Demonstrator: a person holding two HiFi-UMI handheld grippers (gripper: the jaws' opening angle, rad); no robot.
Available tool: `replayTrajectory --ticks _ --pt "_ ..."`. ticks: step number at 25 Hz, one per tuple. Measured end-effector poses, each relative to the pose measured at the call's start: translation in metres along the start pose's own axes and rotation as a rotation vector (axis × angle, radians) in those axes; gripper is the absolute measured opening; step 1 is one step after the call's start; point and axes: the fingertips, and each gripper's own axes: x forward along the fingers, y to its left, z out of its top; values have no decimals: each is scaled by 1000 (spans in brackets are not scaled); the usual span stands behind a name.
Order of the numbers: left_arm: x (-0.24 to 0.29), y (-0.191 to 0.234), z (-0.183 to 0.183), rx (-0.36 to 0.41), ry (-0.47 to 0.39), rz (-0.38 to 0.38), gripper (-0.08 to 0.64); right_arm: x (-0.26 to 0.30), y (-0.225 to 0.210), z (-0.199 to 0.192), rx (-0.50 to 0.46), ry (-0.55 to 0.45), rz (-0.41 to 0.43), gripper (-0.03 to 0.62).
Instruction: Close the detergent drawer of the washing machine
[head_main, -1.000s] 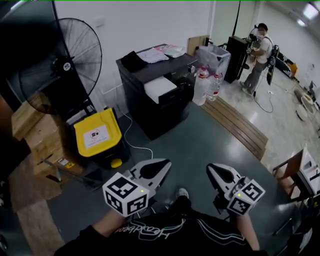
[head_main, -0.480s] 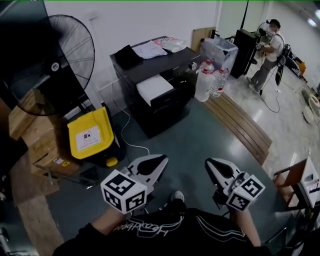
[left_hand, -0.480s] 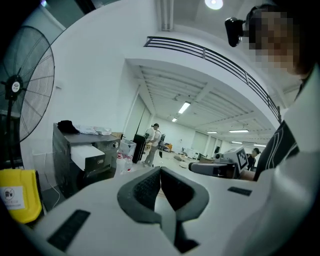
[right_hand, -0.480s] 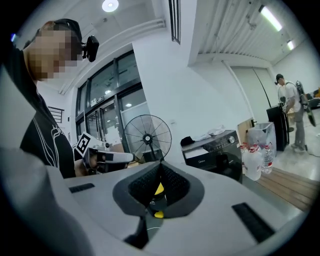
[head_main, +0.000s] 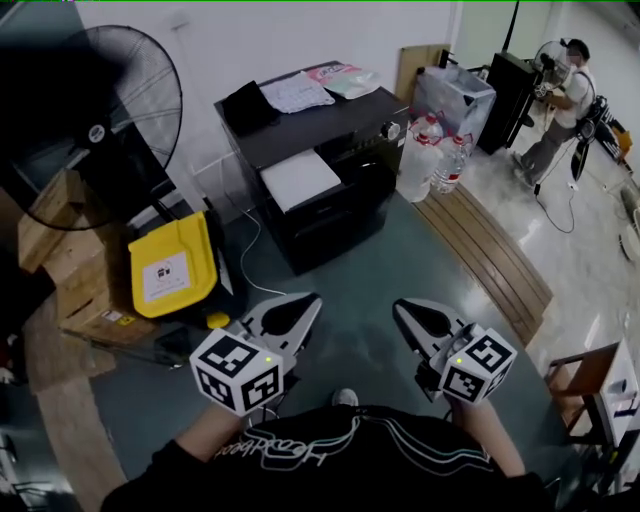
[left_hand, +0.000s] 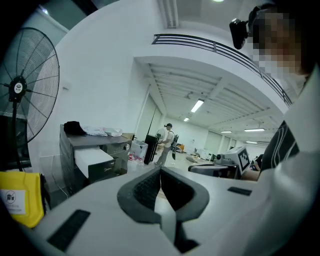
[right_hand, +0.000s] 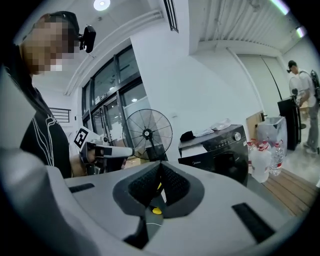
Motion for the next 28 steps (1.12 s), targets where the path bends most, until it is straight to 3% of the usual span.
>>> replayTrajectory --ticks 12,28 --pt "12 34 1 2 -27 108 23 40 -33 7 -57 29 53 26" --pt "56 133 9 -76 13 116 23 131 -105 11 -11 87 -16 26"
